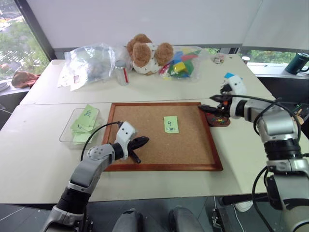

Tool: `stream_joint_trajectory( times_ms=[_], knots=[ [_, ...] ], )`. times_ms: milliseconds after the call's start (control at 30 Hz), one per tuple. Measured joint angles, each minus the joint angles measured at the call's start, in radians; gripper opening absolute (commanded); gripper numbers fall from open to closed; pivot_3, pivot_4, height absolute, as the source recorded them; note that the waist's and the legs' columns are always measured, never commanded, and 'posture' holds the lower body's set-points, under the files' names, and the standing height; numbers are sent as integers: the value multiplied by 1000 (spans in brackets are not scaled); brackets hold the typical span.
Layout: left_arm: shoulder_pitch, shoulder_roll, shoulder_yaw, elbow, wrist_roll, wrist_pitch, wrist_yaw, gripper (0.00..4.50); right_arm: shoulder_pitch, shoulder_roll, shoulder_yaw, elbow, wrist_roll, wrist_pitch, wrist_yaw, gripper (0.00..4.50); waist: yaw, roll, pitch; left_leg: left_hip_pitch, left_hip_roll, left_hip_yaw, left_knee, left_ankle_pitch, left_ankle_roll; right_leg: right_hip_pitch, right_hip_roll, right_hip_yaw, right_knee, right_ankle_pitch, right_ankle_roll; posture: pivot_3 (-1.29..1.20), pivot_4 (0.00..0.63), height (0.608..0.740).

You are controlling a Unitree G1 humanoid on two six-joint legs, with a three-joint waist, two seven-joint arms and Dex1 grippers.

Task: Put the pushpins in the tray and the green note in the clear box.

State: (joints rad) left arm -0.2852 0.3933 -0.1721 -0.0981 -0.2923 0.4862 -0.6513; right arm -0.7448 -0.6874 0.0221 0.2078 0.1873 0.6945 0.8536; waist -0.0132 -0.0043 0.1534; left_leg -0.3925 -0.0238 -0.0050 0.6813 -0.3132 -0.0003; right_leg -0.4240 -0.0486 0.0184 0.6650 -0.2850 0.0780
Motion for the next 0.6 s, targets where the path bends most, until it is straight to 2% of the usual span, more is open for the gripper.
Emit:
stream_joint_trajectory(
  times_ms=[233, 600],
  knots=[
    [-4, -2, 1, 6, 0, 0, -1, 0, 132, 39, 91, -243, 37, 53, 41, 3651, 0, 0, 0, 0, 0, 0, 0, 0, 0, 0, 0, 0, 0, 0, 0, 0, 150, 740],
    [-4, -1, 1, 5, 0, 1, -6, 0, 146, 145, 141, -158, 14, 11, -21, 3651, 0, 0, 0, 0, 0, 0, 0, 0, 0, 0, 0, 0, 0, 0, 0, 0, 150, 740]
  ],
)
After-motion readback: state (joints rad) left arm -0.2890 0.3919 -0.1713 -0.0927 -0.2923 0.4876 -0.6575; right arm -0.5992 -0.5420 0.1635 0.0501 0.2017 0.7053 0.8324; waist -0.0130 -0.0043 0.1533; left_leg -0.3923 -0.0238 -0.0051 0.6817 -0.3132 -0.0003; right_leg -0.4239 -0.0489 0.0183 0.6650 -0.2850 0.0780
